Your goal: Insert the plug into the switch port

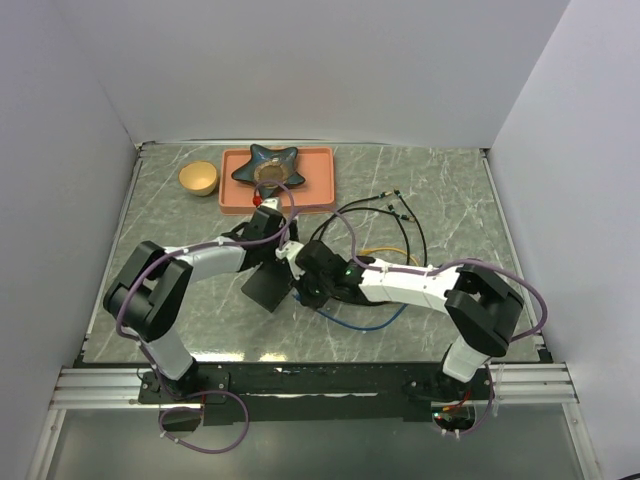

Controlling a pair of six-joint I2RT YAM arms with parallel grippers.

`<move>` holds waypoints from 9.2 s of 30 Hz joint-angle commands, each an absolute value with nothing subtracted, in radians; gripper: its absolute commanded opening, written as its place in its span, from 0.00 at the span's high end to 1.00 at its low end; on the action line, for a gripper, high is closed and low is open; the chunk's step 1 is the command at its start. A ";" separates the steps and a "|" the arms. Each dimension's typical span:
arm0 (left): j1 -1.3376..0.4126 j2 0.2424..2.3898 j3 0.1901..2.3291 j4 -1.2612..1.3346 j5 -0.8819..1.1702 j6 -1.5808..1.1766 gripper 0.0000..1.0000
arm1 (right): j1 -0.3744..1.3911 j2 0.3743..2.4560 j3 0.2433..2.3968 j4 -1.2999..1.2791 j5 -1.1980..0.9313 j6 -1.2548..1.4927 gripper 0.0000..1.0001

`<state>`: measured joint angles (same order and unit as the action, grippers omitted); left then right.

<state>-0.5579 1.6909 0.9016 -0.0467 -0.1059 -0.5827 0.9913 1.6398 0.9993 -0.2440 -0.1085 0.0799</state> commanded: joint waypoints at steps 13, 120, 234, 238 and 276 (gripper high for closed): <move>-0.345 1.496 0.631 0.123 0.196 -0.627 0.02 | 1.078 1.707 1.032 -0.212 -0.008 0.149 1.00; -0.400 1.508 0.379 0.384 0.270 -0.850 0.07 | 1.146 1.884 1.357 -0.238 0.247 0.314 1.00; -0.528 1.362 0.204 0.370 0.259 -0.911 0.44 | 1.066 1.881 1.331 0.066 0.045 0.176 1.00; -0.543 1.368 0.187 0.394 0.262 -0.931 0.45 | 1.062 1.899 1.373 0.054 0.031 0.176 1.00; -0.428 1.048 0.347 -0.069 -0.056 -0.910 0.07 | 1.060 1.746 1.192 -0.061 -0.012 0.212 0.29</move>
